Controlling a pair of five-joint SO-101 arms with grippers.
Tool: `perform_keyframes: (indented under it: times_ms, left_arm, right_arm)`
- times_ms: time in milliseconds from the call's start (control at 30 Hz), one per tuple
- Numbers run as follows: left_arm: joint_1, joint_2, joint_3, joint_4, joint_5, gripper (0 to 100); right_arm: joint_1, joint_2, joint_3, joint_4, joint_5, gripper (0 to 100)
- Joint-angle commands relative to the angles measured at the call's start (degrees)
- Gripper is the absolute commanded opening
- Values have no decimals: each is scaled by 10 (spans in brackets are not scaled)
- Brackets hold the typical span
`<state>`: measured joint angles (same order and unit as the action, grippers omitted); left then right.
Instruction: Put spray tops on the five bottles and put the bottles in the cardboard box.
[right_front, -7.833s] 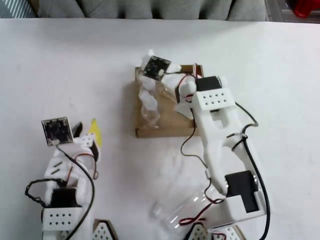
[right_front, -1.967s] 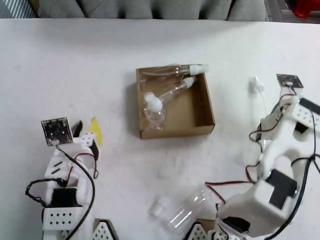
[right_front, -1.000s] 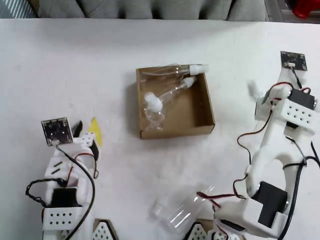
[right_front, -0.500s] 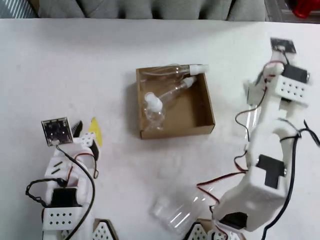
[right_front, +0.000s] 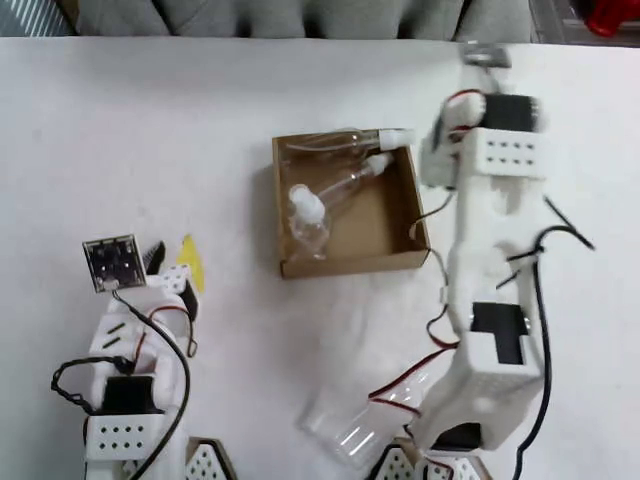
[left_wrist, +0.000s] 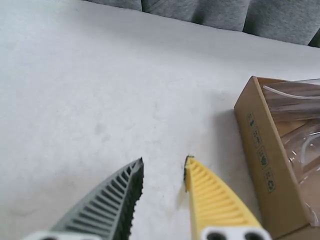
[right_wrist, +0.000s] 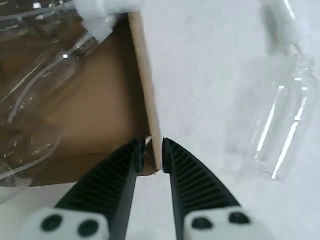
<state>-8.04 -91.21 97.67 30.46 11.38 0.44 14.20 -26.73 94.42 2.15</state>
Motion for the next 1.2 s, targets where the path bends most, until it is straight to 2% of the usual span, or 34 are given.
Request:
perform_keyframes:
  times_ms: [0, 300, 533, 667, 833, 1167]
  left_arm:
    - [-7, 7, -4, -18, 5, 142]
    - [-7, 7, -4, -18, 5, 142]
    - [-7, 7, -4, -18, 4, 142]
    - [-7, 7, -4, -18, 4, 142]
    - [-7, 7, -4, -18, 4, 142]
    - [-7, 7, -4, -18, 4, 142]
  right_arm:
    - [-29, -8, 28, -30, -16, 16]
    - [-42, -1, 90, -190, -58, 17]
    - [-57, 0, 93, -314, -127, 22]
    - [-65, 26, 94, -341, -169, 115]
    - [-78, 68, 93, -367, -178, 241]
    - [-88, 62, 74, -364, -181, 289]
